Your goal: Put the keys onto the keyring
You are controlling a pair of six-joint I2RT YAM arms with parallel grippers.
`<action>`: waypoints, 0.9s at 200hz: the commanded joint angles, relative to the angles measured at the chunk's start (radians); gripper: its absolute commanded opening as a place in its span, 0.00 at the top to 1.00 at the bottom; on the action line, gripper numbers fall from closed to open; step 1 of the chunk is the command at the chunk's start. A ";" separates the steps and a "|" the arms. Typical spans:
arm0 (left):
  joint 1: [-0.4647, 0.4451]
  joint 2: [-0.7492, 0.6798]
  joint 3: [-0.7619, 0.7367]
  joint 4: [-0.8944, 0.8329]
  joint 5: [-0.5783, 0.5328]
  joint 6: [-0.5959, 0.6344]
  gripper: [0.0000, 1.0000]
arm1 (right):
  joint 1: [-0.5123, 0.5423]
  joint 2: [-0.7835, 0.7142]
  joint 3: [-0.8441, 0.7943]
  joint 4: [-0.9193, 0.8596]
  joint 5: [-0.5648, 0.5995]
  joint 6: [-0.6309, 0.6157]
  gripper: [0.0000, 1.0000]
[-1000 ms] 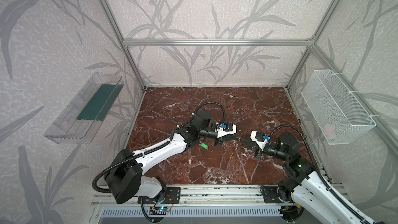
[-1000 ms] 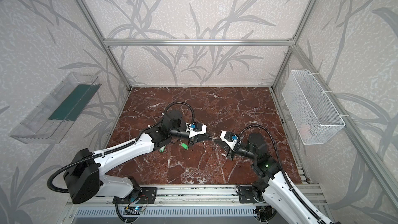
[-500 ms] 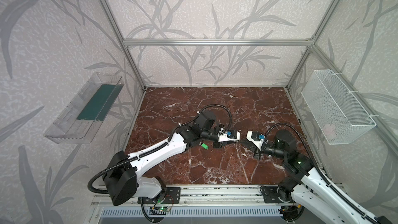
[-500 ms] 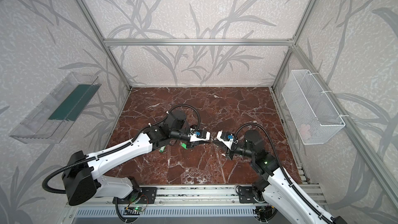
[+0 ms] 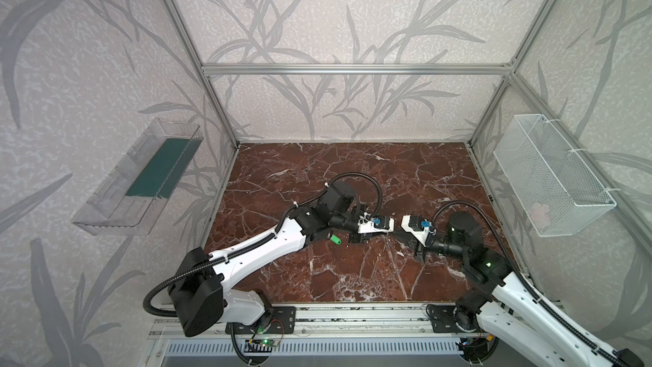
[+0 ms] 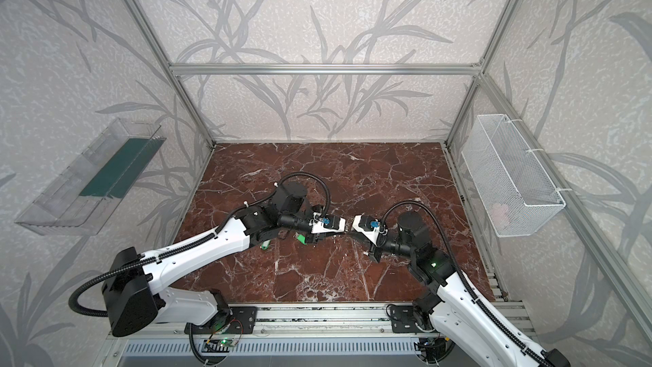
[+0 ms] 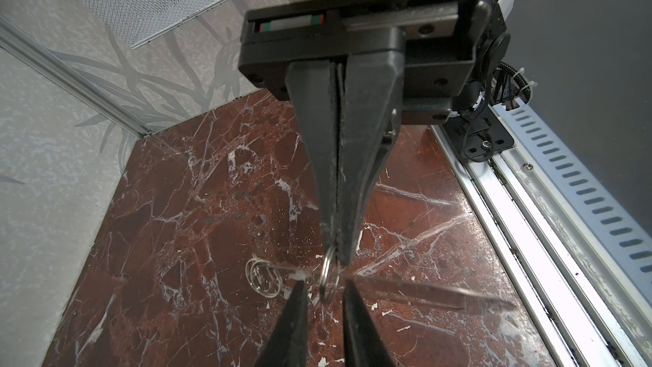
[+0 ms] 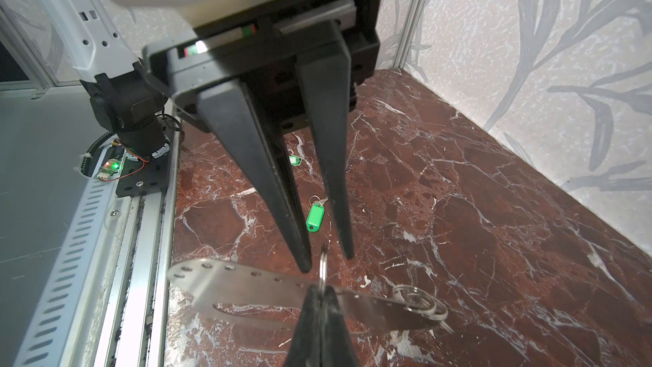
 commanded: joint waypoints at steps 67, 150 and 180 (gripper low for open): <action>-0.016 -0.010 0.042 -0.013 0.023 0.030 0.86 | 0.019 0.008 0.042 -0.005 0.002 -0.013 1.00; -0.014 -0.023 -0.024 0.141 0.036 -0.096 1.00 | 0.020 -0.050 -0.012 0.058 0.103 0.010 0.79; 0.013 -0.035 -0.056 0.246 0.096 -0.202 1.00 | 0.021 -0.123 -0.069 0.104 0.169 0.056 0.76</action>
